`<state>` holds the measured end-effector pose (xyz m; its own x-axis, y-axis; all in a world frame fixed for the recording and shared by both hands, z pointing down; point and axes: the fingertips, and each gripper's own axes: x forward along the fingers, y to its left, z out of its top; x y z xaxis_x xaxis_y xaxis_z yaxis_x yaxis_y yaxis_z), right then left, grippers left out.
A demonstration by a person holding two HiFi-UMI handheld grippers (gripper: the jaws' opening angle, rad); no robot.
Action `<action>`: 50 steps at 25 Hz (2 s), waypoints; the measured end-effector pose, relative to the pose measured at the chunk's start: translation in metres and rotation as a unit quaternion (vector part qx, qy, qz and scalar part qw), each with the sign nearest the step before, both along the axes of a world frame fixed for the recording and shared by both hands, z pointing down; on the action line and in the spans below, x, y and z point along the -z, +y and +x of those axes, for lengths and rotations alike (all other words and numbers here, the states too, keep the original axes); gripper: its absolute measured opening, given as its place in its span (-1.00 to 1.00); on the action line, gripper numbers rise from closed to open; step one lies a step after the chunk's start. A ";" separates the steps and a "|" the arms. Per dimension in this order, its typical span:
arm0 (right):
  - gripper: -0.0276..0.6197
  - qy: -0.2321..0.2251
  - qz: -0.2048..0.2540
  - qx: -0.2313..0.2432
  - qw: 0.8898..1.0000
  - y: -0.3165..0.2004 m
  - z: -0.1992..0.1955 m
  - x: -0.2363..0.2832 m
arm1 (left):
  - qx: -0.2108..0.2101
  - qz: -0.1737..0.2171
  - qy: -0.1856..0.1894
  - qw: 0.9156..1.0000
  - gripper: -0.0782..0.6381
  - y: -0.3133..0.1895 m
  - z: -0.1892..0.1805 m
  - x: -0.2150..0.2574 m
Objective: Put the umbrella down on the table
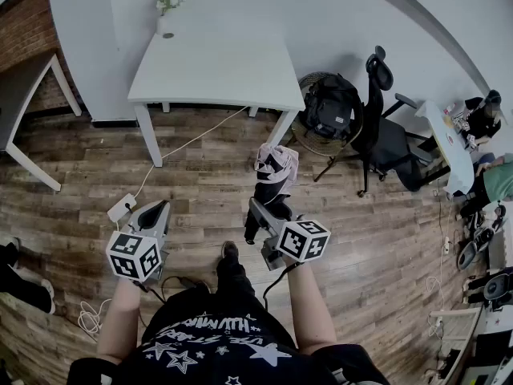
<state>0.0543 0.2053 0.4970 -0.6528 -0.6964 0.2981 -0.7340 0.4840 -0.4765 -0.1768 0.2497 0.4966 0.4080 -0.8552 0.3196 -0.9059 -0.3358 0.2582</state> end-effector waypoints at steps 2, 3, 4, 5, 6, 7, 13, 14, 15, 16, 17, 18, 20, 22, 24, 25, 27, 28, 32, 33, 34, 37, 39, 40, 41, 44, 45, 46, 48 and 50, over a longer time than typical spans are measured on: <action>-0.18 -0.003 0.002 0.002 1.000 0.001 -0.002 0.002 | -0.002 0.001 0.000 1.000 -0.77 0.000 0.000 0.001; -0.18 -0.004 0.003 0.003 1.000 0.001 -0.002 0.003 | -0.002 0.001 0.001 1.000 -0.77 -0.001 0.000 0.002; -0.18 -0.004 0.004 0.003 1.000 0.001 -0.003 0.004 | -0.002 0.001 0.001 1.000 -0.77 -0.001 0.000 0.002; -0.18 -0.004 0.004 0.003 1.000 0.000 -0.003 0.004 | -0.002 0.001 0.000 1.000 -0.77 -0.001 0.001 0.002; -0.18 -0.004 0.003 0.003 1.000 0.000 -0.003 0.004 | -0.002 0.000 0.000 1.000 -0.77 -0.001 0.001 0.002; -0.18 -0.004 0.002 0.002 1.000 0.000 -0.002 0.003 | -0.002 -0.001 0.000 1.000 -0.77 -0.001 0.002 0.002; -0.18 0.000 -0.005 -0.008 1.000 0.005 0.002 0.001 | -0.005 -0.004 0.003 1.000 -0.77 0.003 0.000 -0.001; -0.18 0.001 -0.006 -0.010 1.000 0.007 0.002 0.000 | -0.006 -0.006 0.003 1.000 -0.77 0.004 -0.001 -0.003; -0.18 0.001 -0.006 -0.011 1.000 0.009 0.001 -0.001 | -0.006 -0.008 0.004 1.000 -0.77 0.006 -0.002 -0.005; -0.18 0.001 -0.006 -0.013 1.000 0.011 0.002 -0.001 | -0.006 -0.010 0.006 1.000 -0.77 0.007 -0.003 -0.007; -0.18 0.002 -0.005 -0.014 1.000 0.013 0.002 -0.001 | -0.006 -0.012 0.008 1.000 -0.77 0.007 -0.004 -0.009; -0.18 0.003 -0.004 -0.016 1.000 0.014 0.003 0.000 | -0.005 -0.013 0.011 1.000 -0.77 0.008 -0.005 -0.010; -0.18 0.006 -0.003 -0.017 1.000 0.015 0.003 0.000 | -0.004 -0.016 0.015 1.000 -0.77 0.009 -0.007 -0.013; -0.18 0.011 -0.005 -0.017 1.000 0.016 0.004 -0.002 | -0.003 -0.018 0.015 1.000 -0.77 0.008 -0.009 -0.016; -0.18 0.015 -0.008 -0.016 1.000 0.016 0.007 -0.005 | -0.002 -0.018 0.017 1.000 -0.77 0.006 -0.009 -0.017; -0.18 0.015 -0.010 -0.016 1.000 0.015 0.009 -0.006 | -0.002 -0.018 0.017 1.000 -0.77 0.004 -0.009 -0.017; -0.18 0.013 -0.013 -0.019 1.000 0.007 0.012 -0.009 | -0.004 -0.019 0.014 1.000 -0.77 -0.002 -0.009 -0.017; -0.18 0.012 -0.012 -0.022 1.000 0.001 0.013 -0.010 | -0.006 -0.020 0.011 1.000 -0.77 -0.006 -0.009 -0.017; -0.18 -0.004 -0.014 -0.024 1.000 -0.024 0.010 -0.018 | -0.010 -0.020 -0.001 1.000 -0.77 -0.021 -0.009 -0.018; -0.18 -0.007 -0.015 -0.021 1.000 -0.031 0.009 -0.020 | -0.009 -0.020 -0.005 1.000 -0.77 -0.026 -0.010 -0.018; -0.18 -0.008 -0.015 -0.017 1.000 -0.039 0.009 -0.021 | -0.007 -0.019 -0.008 1.000 -0.77 -0.033 -0.010 -0.018; -0.18 -0.006 -0.015 -0.007 1.000 -0.070 0.008 -0.020 | 0.002 -0.019 -0.013 1.000 -0.77 -0.058 -0.012 -0.013; -0.18 -0.006 -0.018 -0.002 1.000 -0.091 0.008 -0.021 | 0.008 -0.023 -0.012 1.000 -0.77 -0.077 -0.010 -0.013; -0.18 -0.006 -0.019 0.002 1.000 -0.102 0.009 -0.022 | 0.009 -0.024 -0.011 1.000 -0.77 -0.086 -0.008 -0.014; -0.18 -0.004 -0.020 0.005 1.000 -0.113 0.010 -0.023 | 0.009 -0.026 -0.011 1.000 -0.77 -0.095 -0.005 -0.015; -0.18 0.004 -0.022 0.010 1.000 -0.149 0.014 -0.023 | 0.013 -0.032 -0.011 0.999 -0.77 -0.125 0.001 -0.015; -0.18 0.005 -0.023 0.012 1.000 -0.159 0.016 -0.023 | 0.014 -0.033 -0.011 0.999 -0.77 -0.135 0.002 -0.014; -0.18 0.004 -0.024 0.015 1.000 -0.169 0.018 -0.022 | 0.016 -0.034 -0.012 0.999 -0.77 -0.145 0.005 -0.014; -0.18 0.004 -0.026 0.019 0.999 -0.187 0.024 -0.022 | 0.019 -0.033 -0.014 0.999 -0.77 -0.162 0.010 -0.011; -0.18 0.006 -0.029 0.021 0.999 -0.205 0.031 -0.023 | 0.024 -0.031 -0.014 0.999 -0.77 -0.180 0.015 -0.009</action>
<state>0.0849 0.0004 0.5203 -0.6776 -0.6498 0.3444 -0.7189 0.4864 -0.4965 -0.1616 0.0701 0.5061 0.3571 -0.8515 0.3840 -0.9277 -0.2755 0.2518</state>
